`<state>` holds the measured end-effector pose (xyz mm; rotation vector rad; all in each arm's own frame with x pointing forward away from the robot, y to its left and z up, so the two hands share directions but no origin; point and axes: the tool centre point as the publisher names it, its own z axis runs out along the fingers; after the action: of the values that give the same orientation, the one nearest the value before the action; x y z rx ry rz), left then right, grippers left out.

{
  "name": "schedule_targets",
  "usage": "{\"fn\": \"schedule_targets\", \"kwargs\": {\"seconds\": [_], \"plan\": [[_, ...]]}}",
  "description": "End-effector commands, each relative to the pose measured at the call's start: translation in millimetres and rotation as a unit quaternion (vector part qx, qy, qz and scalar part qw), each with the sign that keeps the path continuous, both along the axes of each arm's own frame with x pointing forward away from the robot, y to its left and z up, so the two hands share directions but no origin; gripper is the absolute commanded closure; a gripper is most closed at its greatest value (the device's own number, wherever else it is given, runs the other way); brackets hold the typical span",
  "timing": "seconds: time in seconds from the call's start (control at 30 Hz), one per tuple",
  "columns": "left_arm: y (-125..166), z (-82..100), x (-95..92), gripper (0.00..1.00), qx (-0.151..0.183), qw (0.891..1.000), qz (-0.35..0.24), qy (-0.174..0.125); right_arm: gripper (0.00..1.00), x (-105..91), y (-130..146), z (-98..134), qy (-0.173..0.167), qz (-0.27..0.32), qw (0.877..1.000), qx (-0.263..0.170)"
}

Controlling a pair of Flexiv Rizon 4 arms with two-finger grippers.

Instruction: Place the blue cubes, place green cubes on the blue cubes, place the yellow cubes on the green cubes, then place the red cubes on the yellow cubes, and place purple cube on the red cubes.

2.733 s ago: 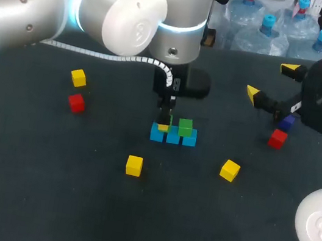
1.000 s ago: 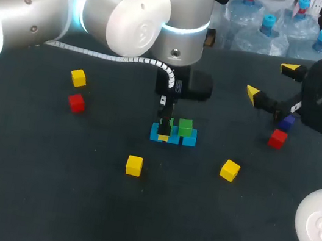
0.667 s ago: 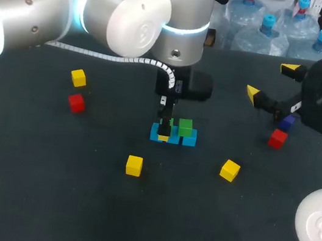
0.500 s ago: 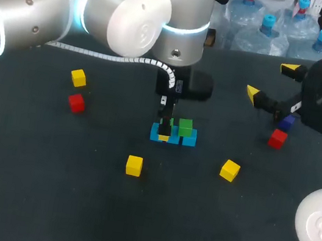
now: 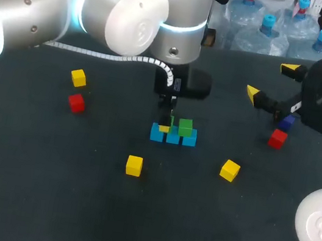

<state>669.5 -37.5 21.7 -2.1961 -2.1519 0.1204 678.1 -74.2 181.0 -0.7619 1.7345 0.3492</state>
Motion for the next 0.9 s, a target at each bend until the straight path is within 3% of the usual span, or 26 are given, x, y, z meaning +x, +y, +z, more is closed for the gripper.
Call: {"fn": "schedule_targets", "kwargs": {"seconds": [0.03,0.4,0.9], "plan": [[0.2,0.0,2.2,0.61,-0.001,1.000,-0.001,0.002,0.00,0.0,-0.5,-0.1,0.000,0.001,1.000,0.001],[0.3,-0.5,2.1,0.61,-0.001,1.000,-0.004,0.003,0.00,0.0,-0.5,-0.1,0.000,0.001,1.000,0.001],[1.8,-1.1,0.9,0.69,0.002,1.000,-0.005,0.003,0.00,0.0,-0.5,-0.1,0.000,0.001,1.000,0.001]]}}
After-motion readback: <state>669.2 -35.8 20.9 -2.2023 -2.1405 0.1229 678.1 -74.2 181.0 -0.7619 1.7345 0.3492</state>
